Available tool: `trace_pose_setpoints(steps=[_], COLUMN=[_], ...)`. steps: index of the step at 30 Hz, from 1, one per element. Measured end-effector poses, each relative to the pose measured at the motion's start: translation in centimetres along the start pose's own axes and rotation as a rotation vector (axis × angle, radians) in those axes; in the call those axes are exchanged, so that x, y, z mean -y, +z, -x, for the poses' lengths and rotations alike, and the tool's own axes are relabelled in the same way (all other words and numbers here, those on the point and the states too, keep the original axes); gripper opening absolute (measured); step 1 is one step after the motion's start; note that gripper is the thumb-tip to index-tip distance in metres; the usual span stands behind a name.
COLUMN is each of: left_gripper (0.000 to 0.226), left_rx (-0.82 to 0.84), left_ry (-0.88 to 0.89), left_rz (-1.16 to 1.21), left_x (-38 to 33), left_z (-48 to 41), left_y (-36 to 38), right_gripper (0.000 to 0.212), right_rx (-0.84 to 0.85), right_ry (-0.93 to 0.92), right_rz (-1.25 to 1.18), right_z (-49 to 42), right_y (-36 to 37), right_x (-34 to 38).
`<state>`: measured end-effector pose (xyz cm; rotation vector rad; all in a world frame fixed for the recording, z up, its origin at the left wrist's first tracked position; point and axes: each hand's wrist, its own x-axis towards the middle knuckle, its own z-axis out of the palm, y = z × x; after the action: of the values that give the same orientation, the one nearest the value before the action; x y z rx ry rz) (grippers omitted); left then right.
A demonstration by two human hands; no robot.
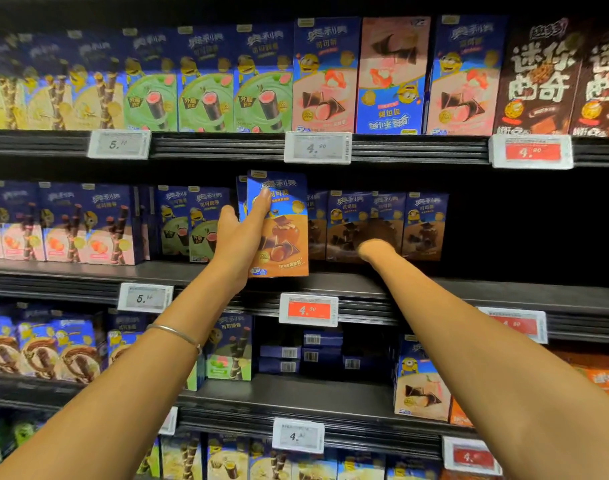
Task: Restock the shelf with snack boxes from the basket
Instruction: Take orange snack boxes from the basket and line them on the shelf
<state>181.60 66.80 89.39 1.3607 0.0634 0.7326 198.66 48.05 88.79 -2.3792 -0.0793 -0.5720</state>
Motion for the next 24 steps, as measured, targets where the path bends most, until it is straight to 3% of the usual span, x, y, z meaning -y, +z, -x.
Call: trace_pose_setpoints(steps=[4, 10, 12, 14, 16, 18, 21, 24], left_gripper=[0.048, 0.055, 0.056, 0.056, 0.056, 0.056, 0.057, 0.058], left_rx=[-0.002, -0.010, -0.016, -0.014, -0.004, 0.006, 0.013, 0.008], left_ry=[-0.012, -0.015, -0.012, -0.010, -0.007, -0.003, 0.000, -0.003], left_rz=[-0.001, 0.002, 0.009, 0.023, 0.022, 0.028, 0.035, 0.031], left_x=[0.1, 0.0, -0.1, -0.1, -0.2, -0.2, -0.4, -0.6], left_z=[0.2, 0.5, 0.5, 0.6, 0.8, 1.2, 1.9, 2.3], left_y=[0.1, 0.4, 0.6, 0.8, 1.3, 1.9, 2.8, 3.4], right_gripper=[0.034, 0.062, 0.052, 0.022, 0.018, 0.027, 0.037, 0.041], right_rx=[0.031, 0.069, 0.023, -0.037, -0.036, 0.066, 0.271, 0.279], right_ry=[-0.002, 0.040, 0.053, 0.039, -0.017, -0.094, -0.202, -0.264], right_rz=[0.054, -0.078, -0.272, -0.510, -0.691, -0.838, -0.858, -0.766], right_z=[0.1, 1.2, 2.3, 4.0, 6.2, 8.6, 11.5, 13.1], right_y=[0.0, -1.1, -1.7, -2.1, -2.9, -4.0, -5.4, -6.2], right_x=[0.0, 0.6, 0.8, 1.1, 2.0, 3.2, 4.3, 4.1])
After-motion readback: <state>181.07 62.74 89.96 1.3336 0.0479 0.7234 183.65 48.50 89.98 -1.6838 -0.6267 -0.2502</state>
